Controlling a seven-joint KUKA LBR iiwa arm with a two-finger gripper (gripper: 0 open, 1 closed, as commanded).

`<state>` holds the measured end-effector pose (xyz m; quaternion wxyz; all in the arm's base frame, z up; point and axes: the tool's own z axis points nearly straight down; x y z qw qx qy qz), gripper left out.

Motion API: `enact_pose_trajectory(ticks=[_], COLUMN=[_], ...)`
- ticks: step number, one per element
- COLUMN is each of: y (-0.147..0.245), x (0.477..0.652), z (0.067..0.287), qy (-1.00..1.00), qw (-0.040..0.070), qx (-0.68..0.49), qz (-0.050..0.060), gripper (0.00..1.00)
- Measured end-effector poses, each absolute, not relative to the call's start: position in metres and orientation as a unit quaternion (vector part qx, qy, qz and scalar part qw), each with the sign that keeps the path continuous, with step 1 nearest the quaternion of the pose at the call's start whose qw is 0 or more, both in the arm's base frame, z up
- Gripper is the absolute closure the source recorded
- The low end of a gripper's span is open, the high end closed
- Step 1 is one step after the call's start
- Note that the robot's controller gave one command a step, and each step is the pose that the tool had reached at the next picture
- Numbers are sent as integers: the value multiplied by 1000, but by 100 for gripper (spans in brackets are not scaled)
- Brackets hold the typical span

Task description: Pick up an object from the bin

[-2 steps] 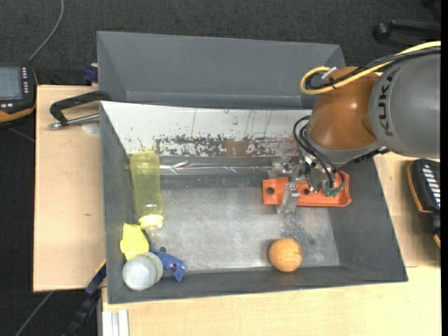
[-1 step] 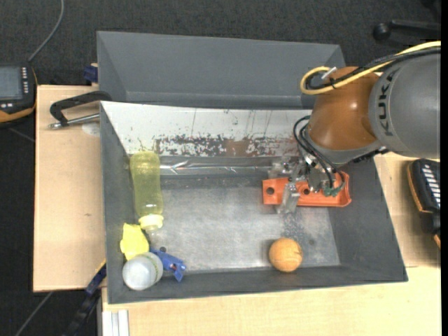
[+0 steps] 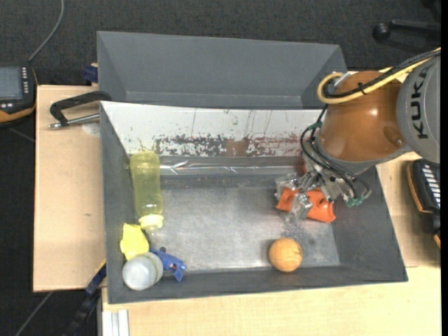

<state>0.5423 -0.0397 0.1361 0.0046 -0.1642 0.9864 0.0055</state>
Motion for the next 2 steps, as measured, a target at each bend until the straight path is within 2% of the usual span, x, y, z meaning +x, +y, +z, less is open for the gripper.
enact_pose_trajectory(ticks=[1, 2], y=[-40, -46], x=[542, 548], z=[136, 186], qy=[986, 987], qw=[5, 4], qx=[-164, -163], qz=[6, 6], gripper=[100, 100])
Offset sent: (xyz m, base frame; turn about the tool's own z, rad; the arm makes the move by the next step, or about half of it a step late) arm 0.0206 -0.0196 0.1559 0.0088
